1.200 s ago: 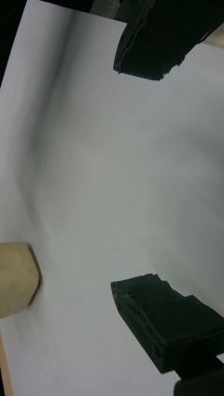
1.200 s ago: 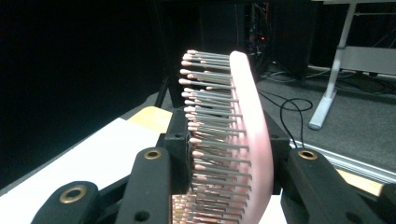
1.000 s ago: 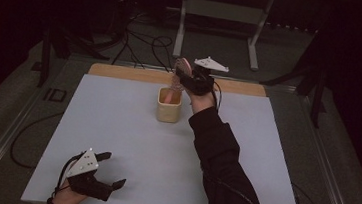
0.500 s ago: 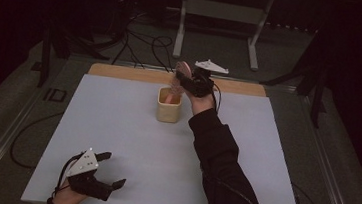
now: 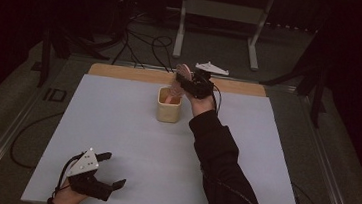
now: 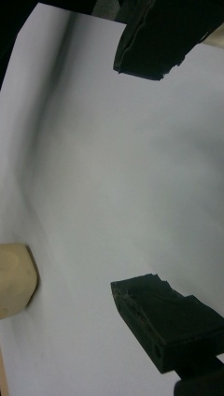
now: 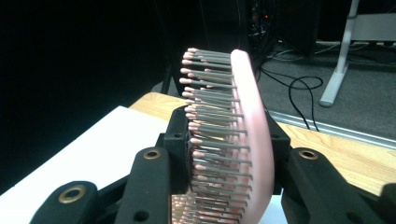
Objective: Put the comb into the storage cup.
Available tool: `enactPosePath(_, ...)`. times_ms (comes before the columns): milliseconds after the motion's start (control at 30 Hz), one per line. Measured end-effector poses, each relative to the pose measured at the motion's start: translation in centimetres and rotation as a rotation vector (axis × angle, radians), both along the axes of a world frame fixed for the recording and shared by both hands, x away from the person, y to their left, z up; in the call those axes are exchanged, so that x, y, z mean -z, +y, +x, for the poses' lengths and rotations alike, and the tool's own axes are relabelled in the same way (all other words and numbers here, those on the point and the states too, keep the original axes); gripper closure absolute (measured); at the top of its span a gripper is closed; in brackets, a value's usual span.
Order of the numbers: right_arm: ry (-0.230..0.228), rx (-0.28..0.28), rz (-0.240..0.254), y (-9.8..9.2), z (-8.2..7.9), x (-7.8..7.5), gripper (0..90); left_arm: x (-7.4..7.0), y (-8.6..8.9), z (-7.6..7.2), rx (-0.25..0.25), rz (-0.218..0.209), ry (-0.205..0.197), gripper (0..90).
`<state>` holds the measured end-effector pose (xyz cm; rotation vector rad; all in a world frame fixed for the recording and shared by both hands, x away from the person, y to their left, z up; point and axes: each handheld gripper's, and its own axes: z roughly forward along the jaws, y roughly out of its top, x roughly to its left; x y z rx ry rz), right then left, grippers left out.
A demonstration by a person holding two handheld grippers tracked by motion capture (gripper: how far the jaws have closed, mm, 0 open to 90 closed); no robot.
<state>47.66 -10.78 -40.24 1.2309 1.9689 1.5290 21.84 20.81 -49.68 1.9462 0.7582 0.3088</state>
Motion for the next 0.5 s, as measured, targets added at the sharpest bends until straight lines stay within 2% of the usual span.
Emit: enactPosePath(500,0.044,0.016,-0.025,-1.4,0.3,0.4,60.2,0.1,-0.1,0.0,0.003,0.002,0.004,0.3)
